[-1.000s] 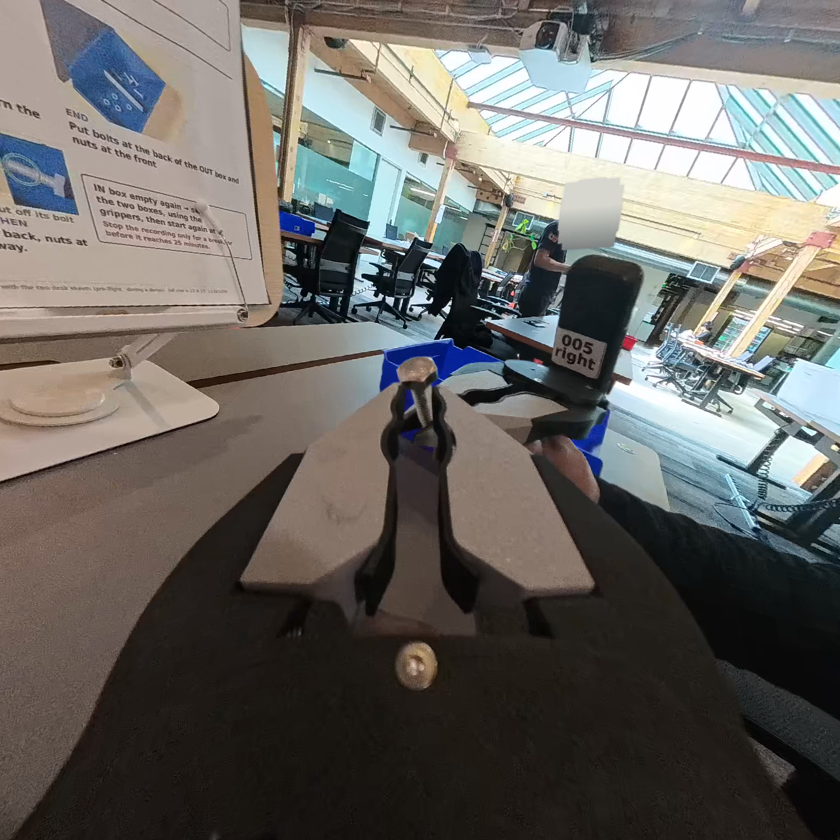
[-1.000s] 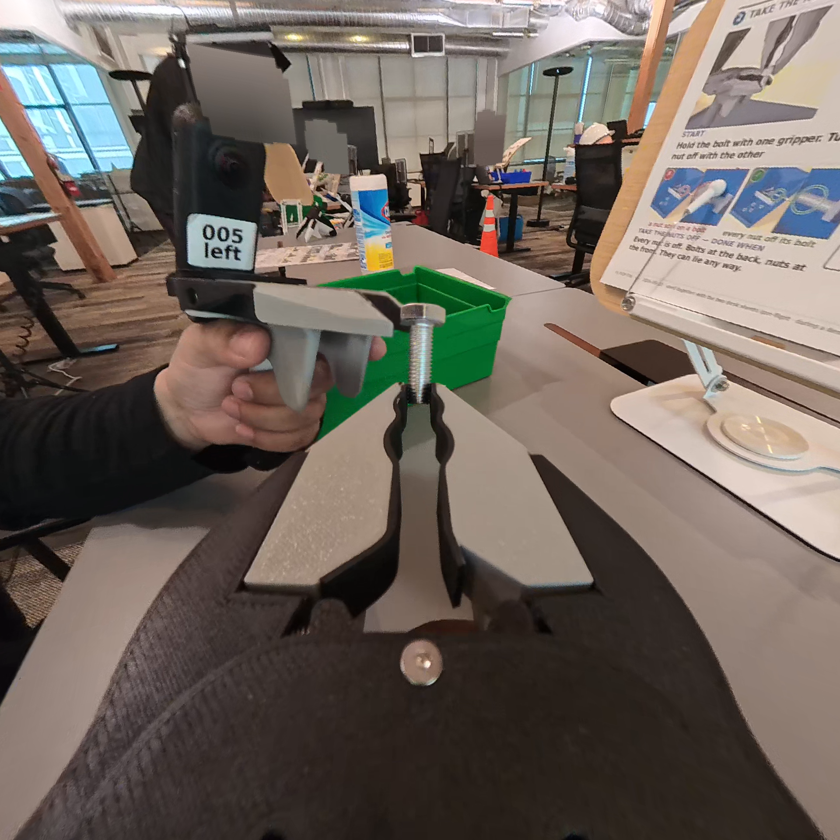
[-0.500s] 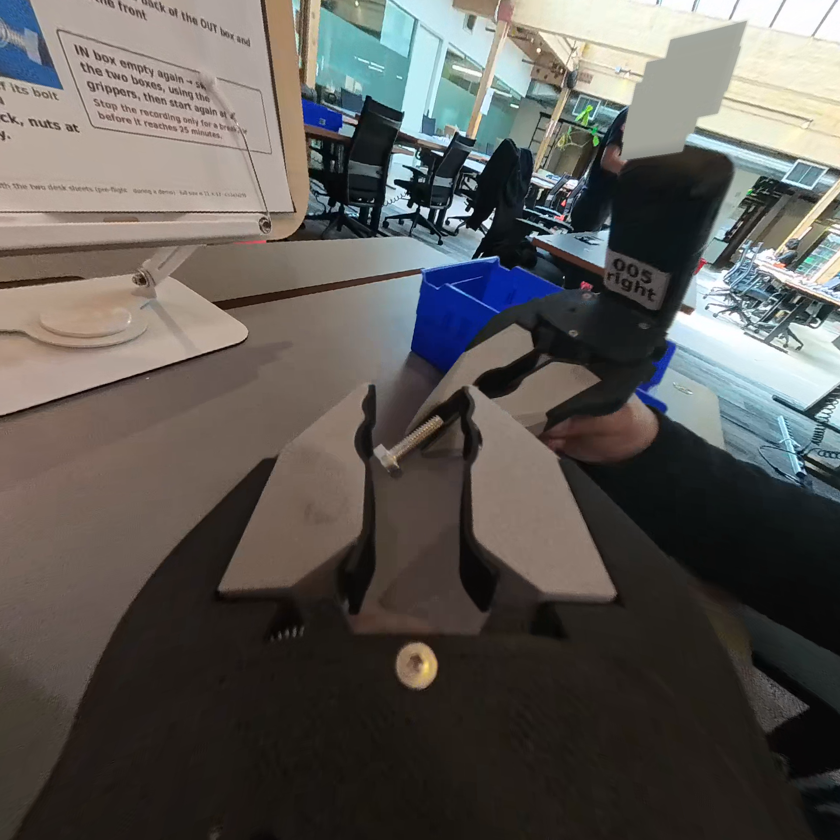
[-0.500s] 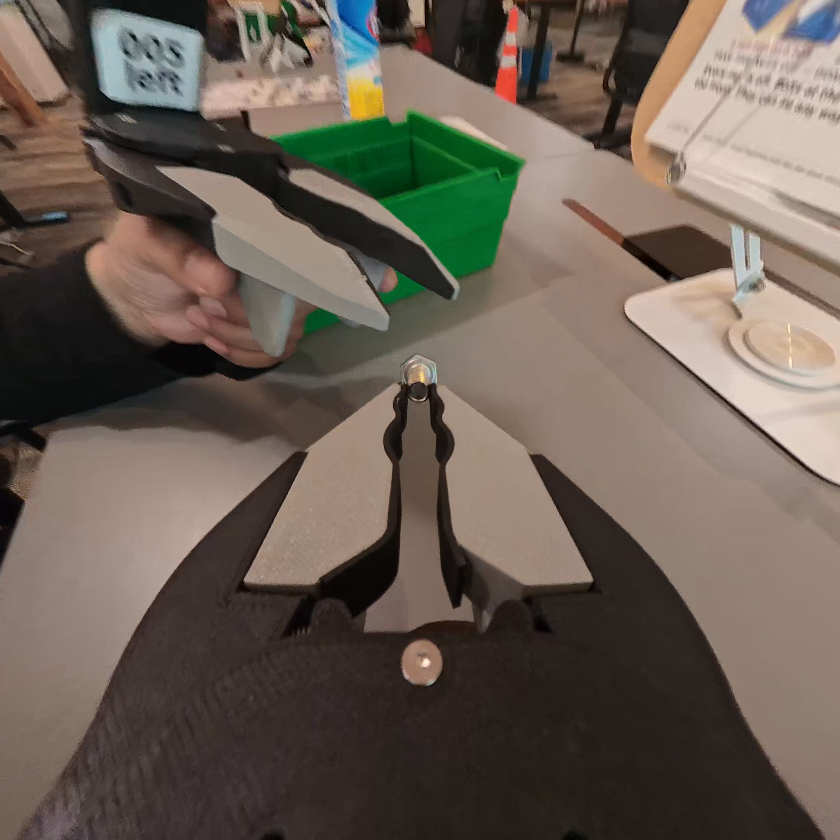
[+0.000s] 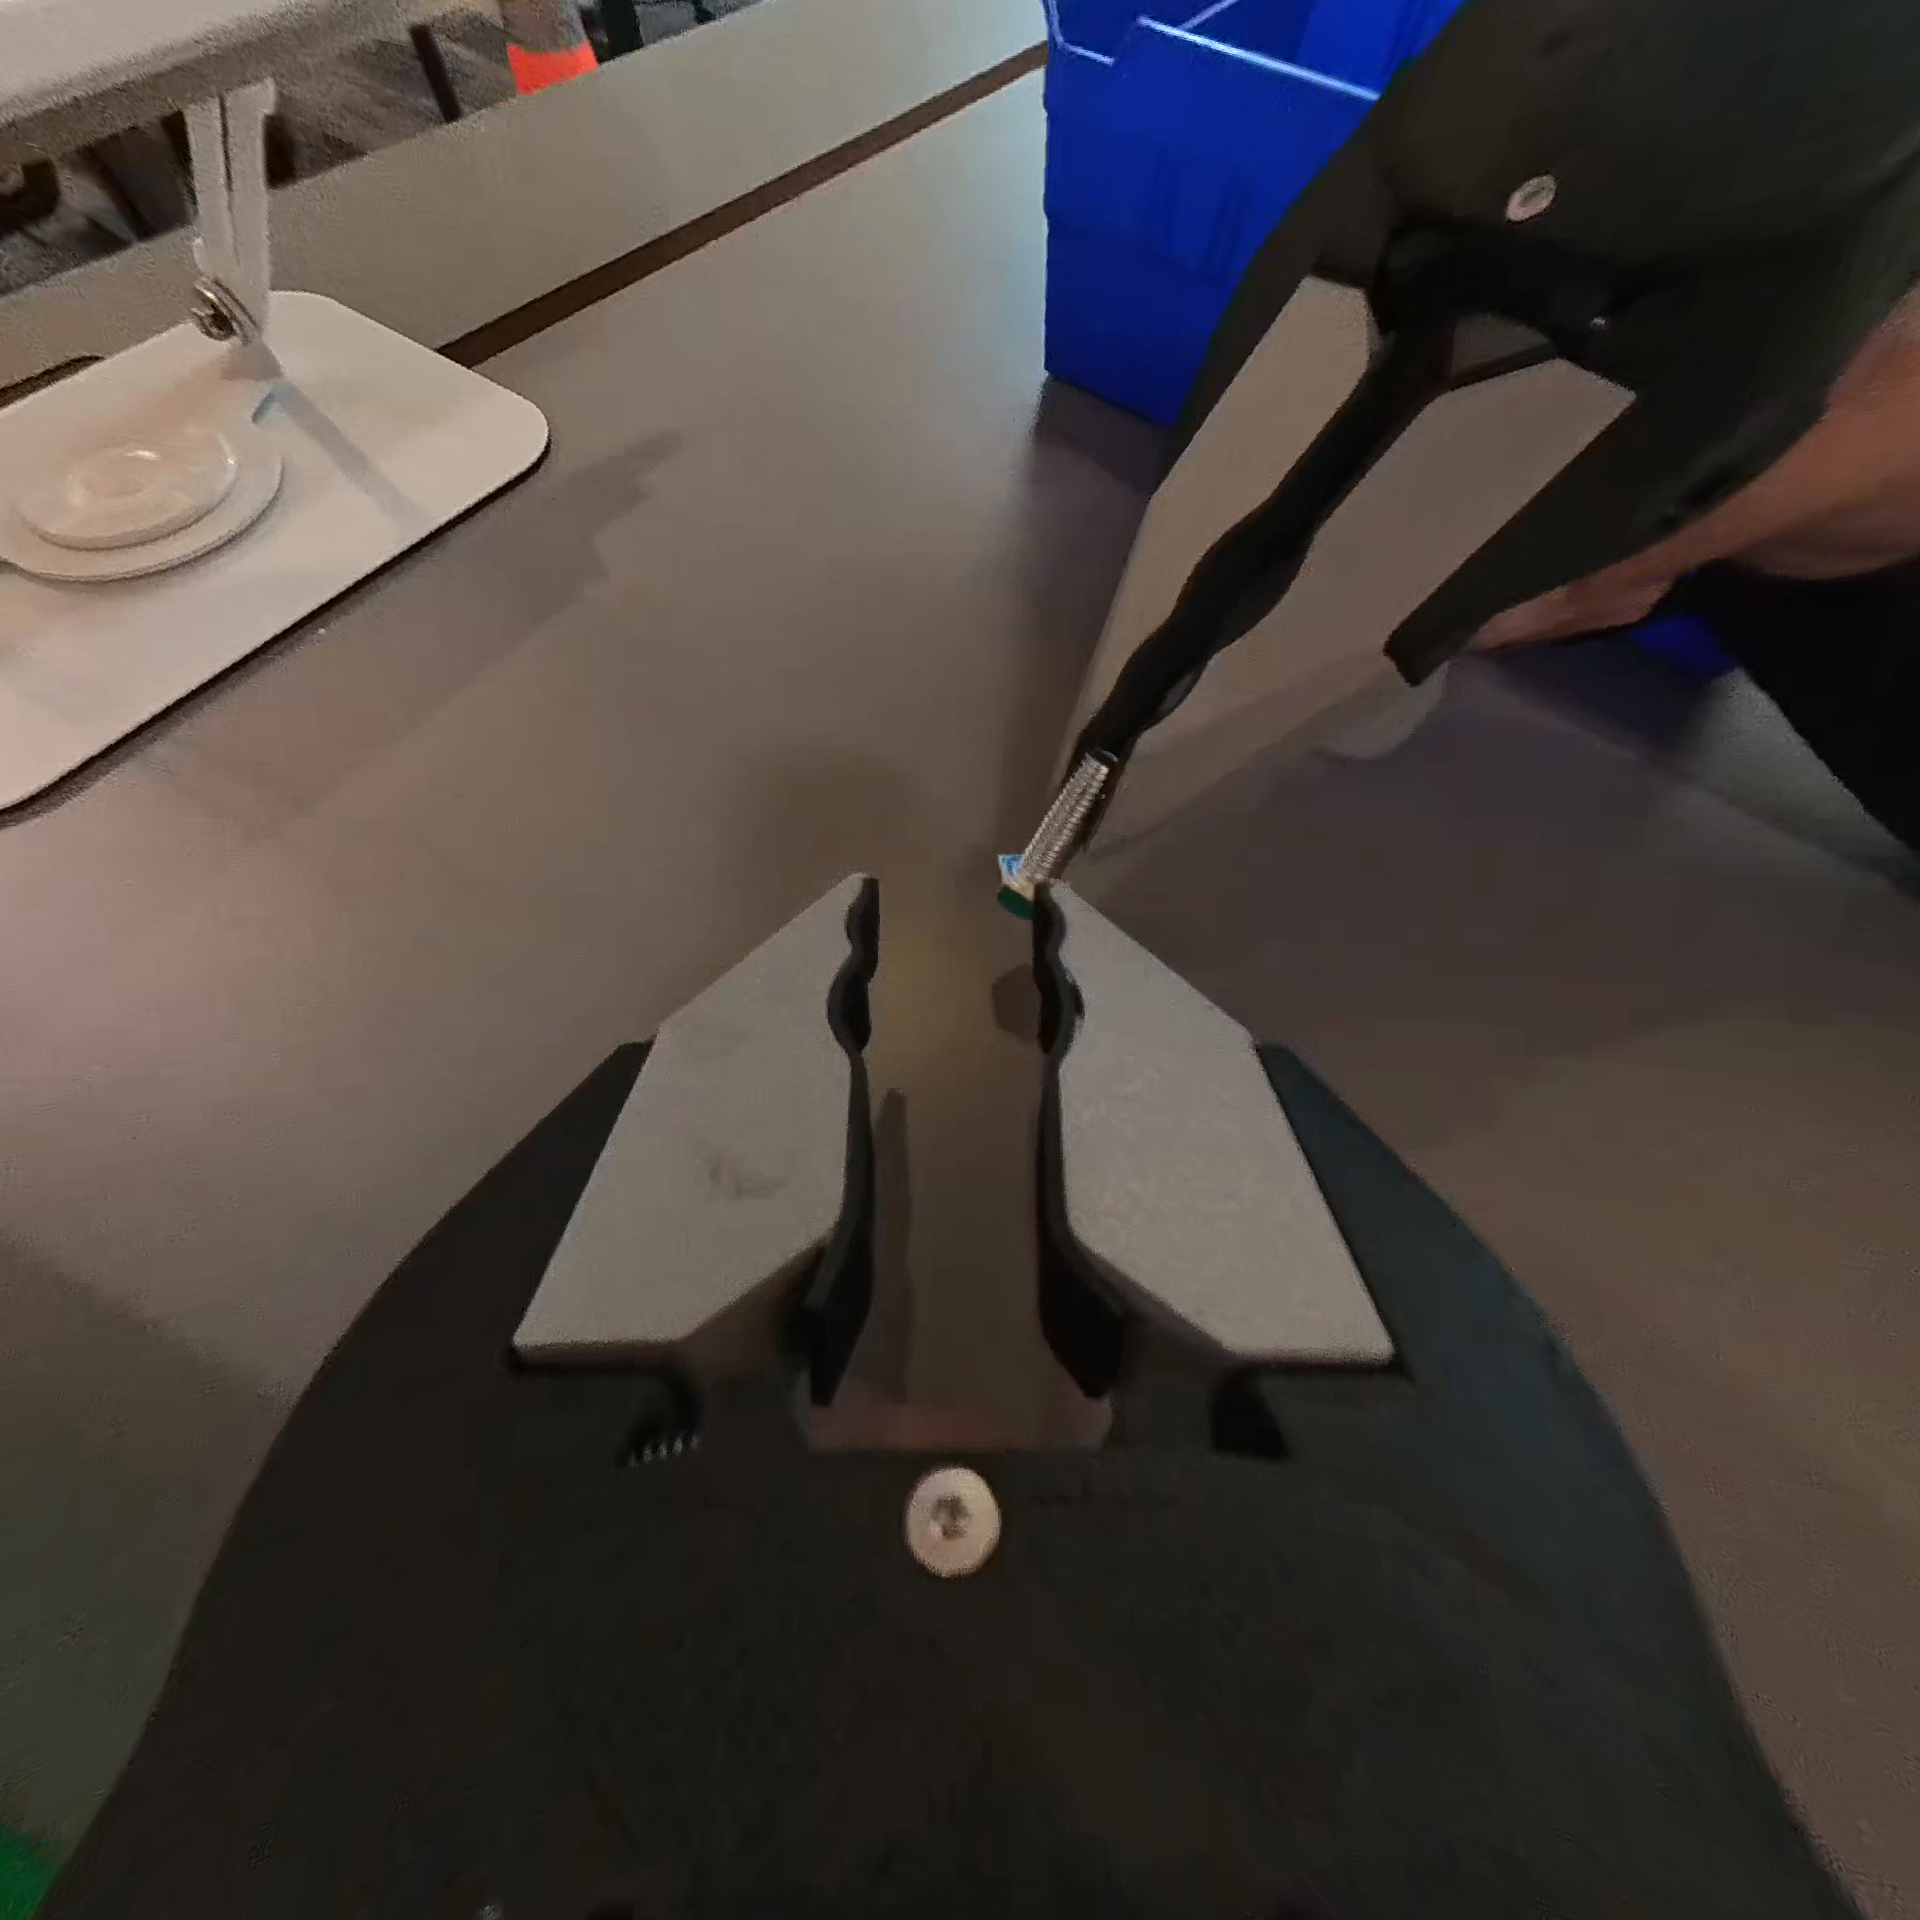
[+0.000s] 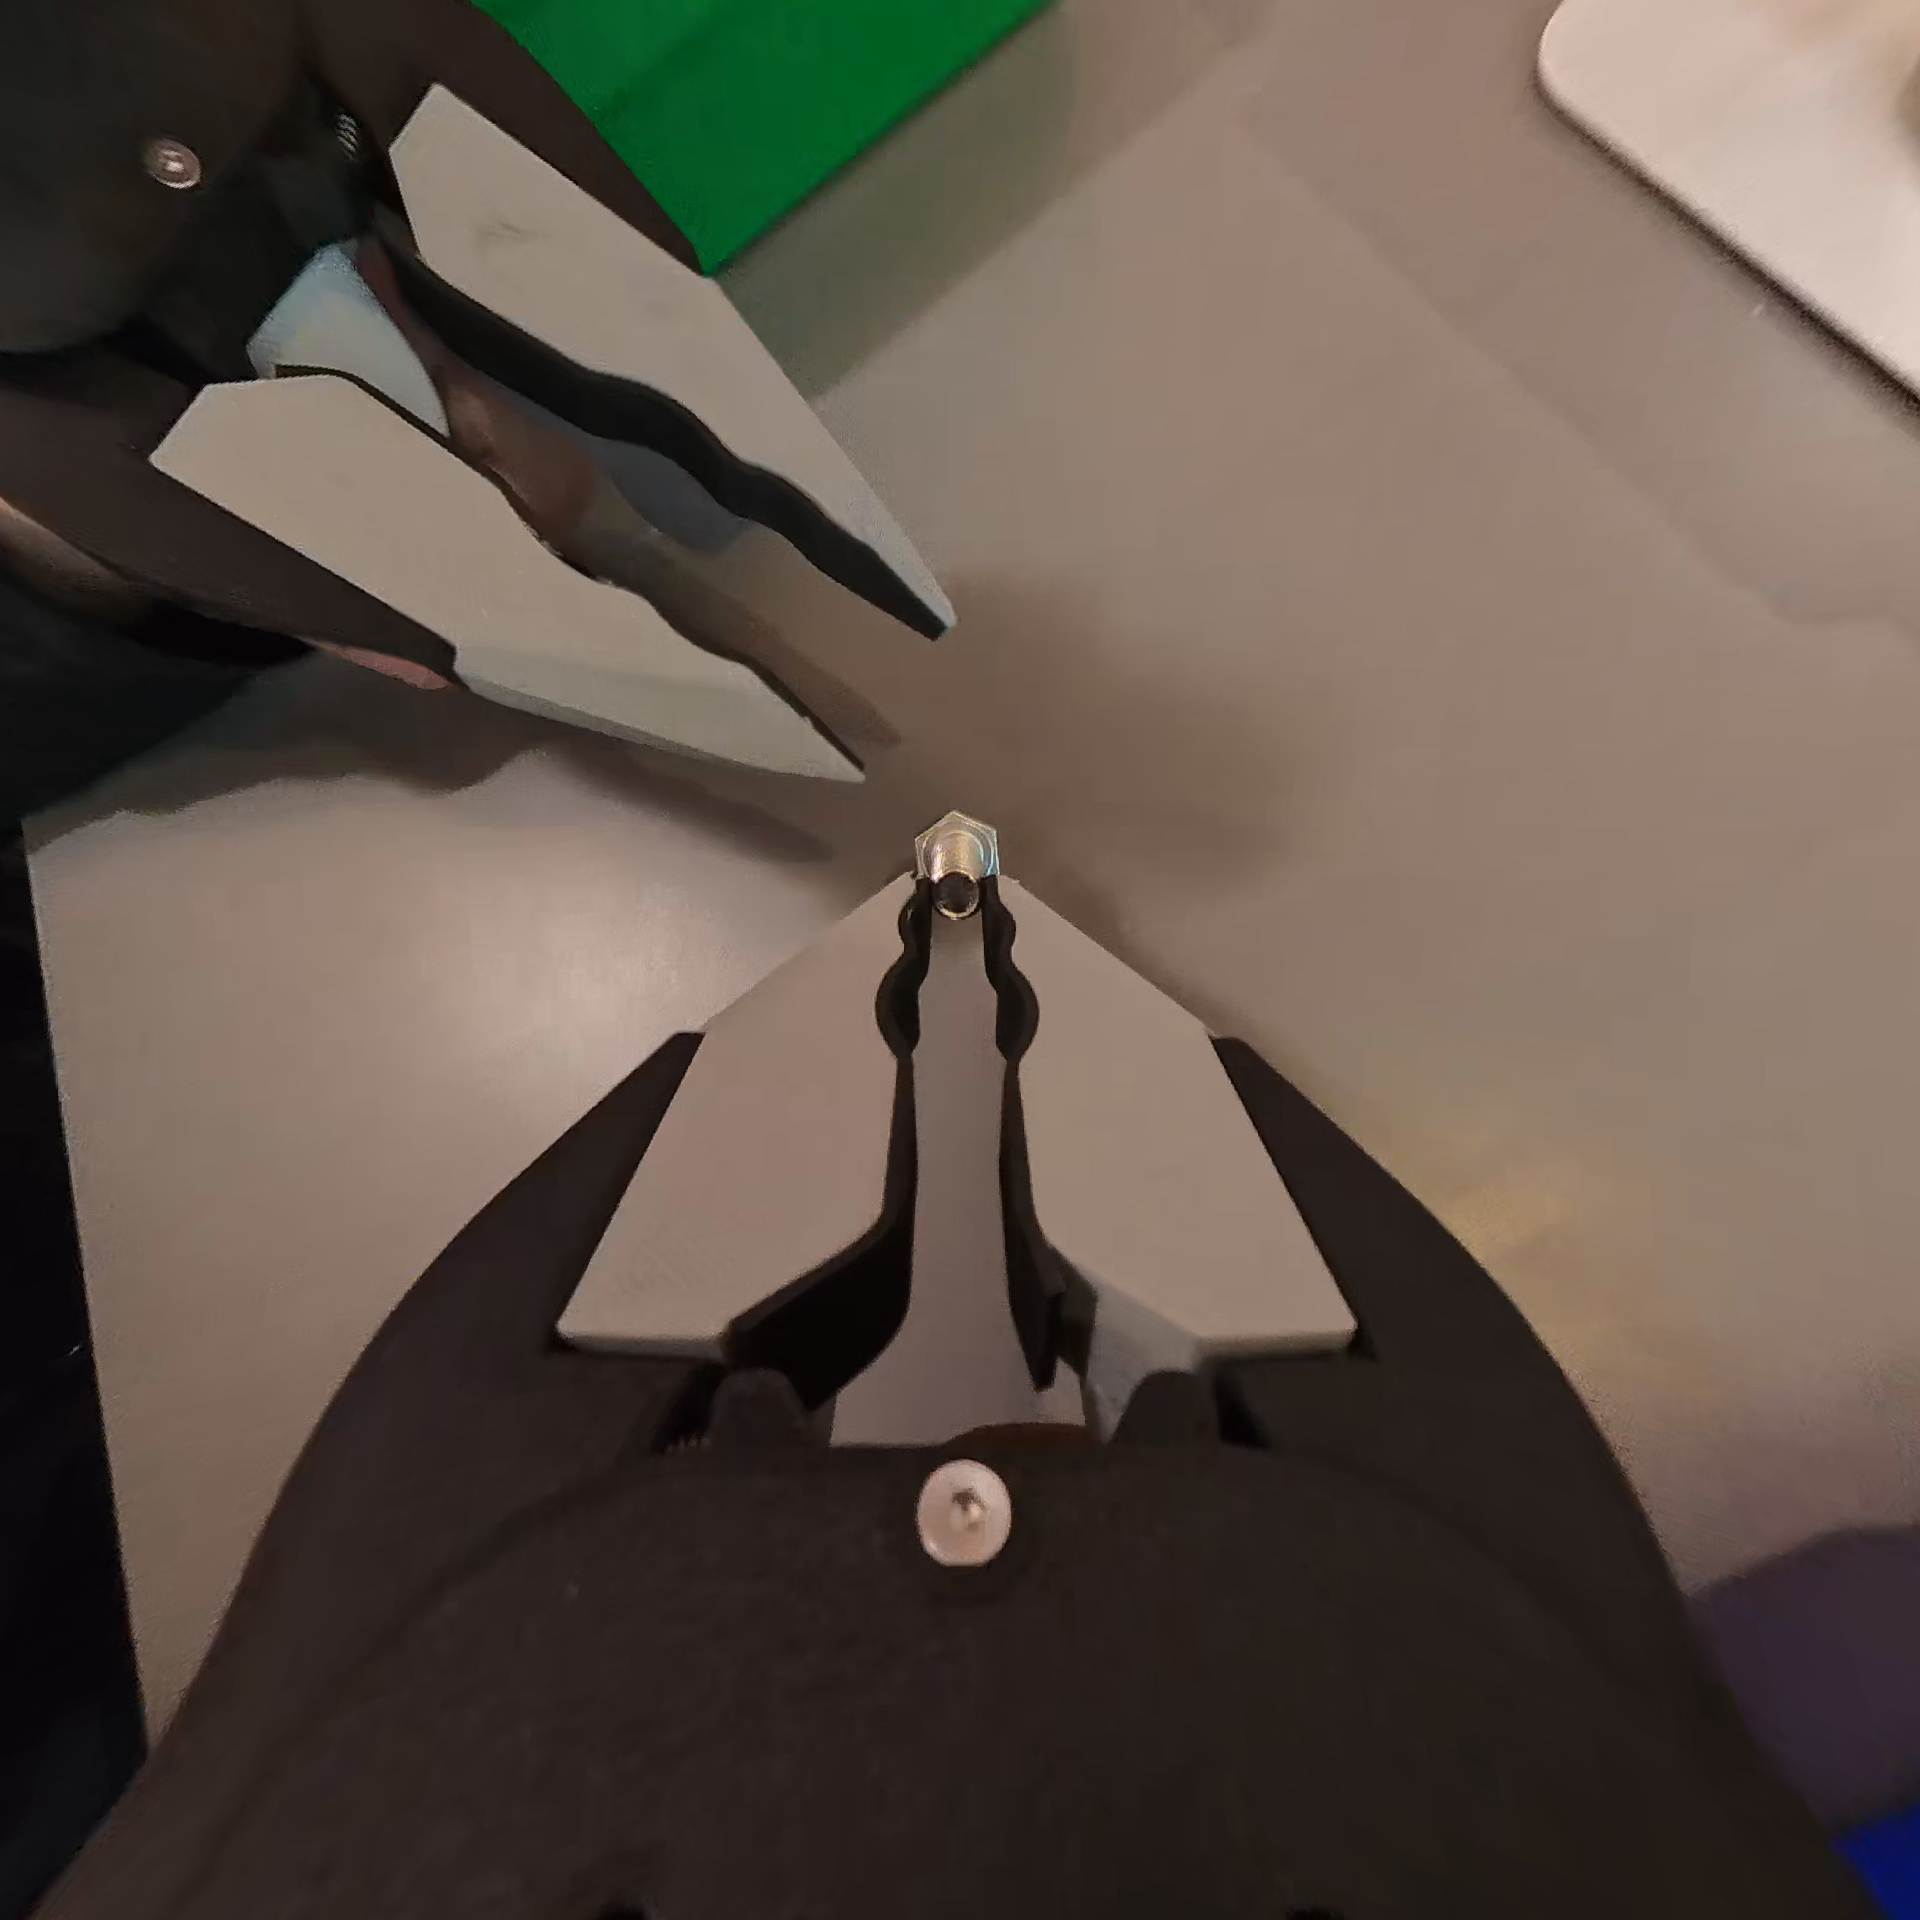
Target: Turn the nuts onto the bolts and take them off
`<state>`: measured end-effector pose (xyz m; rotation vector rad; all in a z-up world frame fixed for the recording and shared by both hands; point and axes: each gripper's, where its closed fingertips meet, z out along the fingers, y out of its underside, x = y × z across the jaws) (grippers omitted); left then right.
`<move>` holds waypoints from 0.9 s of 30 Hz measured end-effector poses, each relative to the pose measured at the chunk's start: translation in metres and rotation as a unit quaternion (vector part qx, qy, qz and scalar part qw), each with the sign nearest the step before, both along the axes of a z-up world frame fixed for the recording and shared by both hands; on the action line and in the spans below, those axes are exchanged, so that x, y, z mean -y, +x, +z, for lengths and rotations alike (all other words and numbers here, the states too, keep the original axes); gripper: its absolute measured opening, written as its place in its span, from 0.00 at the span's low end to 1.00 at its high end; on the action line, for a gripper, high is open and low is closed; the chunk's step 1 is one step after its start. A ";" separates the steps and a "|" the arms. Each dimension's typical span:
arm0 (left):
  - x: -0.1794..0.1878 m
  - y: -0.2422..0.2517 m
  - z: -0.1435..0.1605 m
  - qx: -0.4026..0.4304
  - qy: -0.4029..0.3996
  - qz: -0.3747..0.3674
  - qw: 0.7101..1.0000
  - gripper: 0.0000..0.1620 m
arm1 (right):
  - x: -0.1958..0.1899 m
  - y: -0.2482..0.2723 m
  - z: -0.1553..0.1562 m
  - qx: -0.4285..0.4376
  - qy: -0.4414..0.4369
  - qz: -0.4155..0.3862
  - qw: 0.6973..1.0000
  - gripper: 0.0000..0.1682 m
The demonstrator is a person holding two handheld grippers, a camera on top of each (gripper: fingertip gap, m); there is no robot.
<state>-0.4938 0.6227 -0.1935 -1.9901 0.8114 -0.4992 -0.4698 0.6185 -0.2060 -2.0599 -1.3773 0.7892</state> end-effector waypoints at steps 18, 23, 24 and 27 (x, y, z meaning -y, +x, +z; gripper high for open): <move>0.011 0.012 -0.045 -0.090 -0.045 -0.030 0.994 0.14 | 0.008 -0.005 -0.021 0.075 0.009 -0.008 0.997 0.05; 0.011 0.010 -0.037 -0.079 -0.040 -0.023 0.996 0.16 | 0.006 -0.004 -0.011 0.050 0.002 -0.012 0.999 0.06; 0.011 0.010 -0.034 -0.077 -0.037 -0.021 0.996 0.17 | 0.005 -0.004 -0.007 0.041 0.004 -0.014 0.999 0.07; 0.023 0.011 -0.019 -0.044 -0.041 -0.020 0.998 0.21 | 0.006 -0.008 0.012 -0.009 0.010 -0.009 1.000 0.09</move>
